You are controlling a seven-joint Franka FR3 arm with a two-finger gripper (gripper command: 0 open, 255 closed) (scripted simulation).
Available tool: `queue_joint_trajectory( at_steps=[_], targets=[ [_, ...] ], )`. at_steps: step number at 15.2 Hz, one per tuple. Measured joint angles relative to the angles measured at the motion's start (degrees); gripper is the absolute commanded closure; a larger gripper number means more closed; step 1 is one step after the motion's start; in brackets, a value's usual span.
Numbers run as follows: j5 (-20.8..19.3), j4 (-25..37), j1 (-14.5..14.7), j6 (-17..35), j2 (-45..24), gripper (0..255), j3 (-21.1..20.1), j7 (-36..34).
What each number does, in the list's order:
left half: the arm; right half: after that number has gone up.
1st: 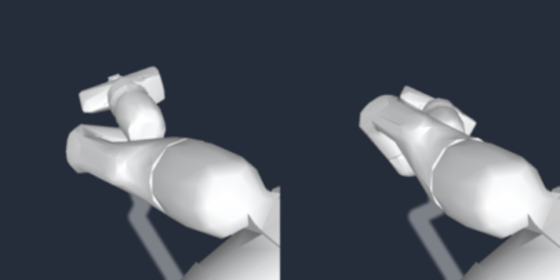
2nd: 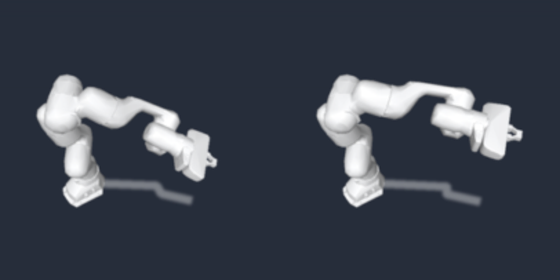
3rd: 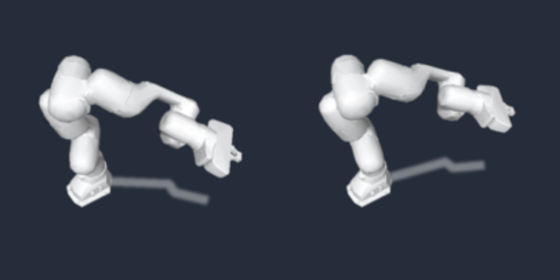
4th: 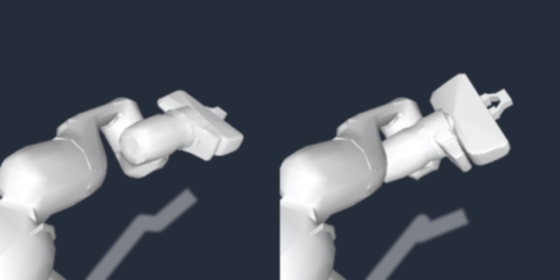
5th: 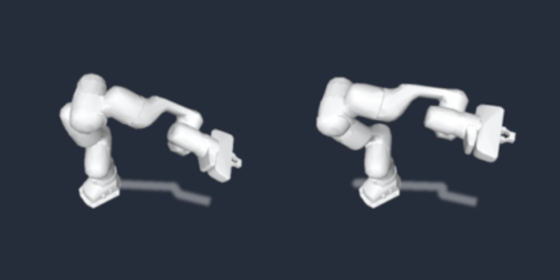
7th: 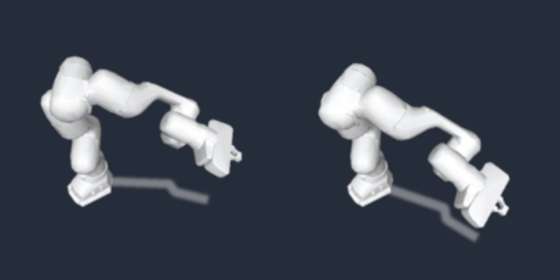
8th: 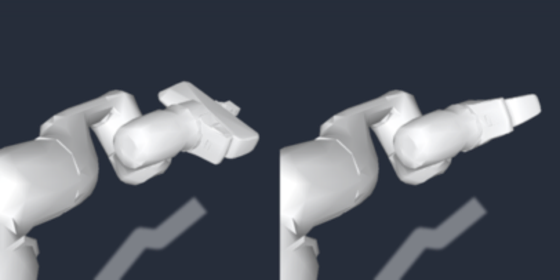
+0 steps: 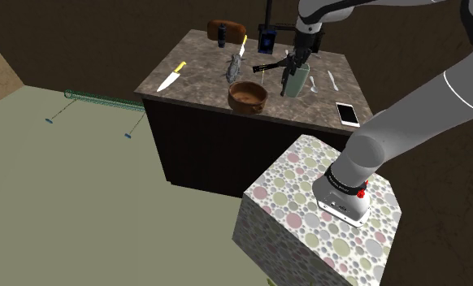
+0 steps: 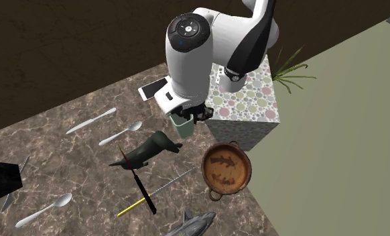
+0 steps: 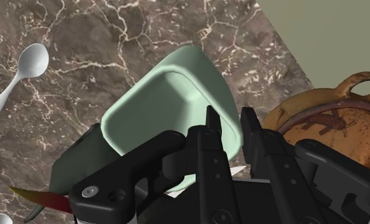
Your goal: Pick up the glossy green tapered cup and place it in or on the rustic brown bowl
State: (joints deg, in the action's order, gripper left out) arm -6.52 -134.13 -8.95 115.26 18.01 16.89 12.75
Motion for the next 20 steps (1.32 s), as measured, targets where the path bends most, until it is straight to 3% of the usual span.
queue_joint_trajectory(
  at_steps=[16, 20],
  targets=[
    [0.2, 10.1, 0.2, -12.7, 2.6, 255, -1.1, -0.1],
    [1.6, 13.6, 2.0, -14.0, 0.2, 255, -3.5, -3.5]
  ],
)
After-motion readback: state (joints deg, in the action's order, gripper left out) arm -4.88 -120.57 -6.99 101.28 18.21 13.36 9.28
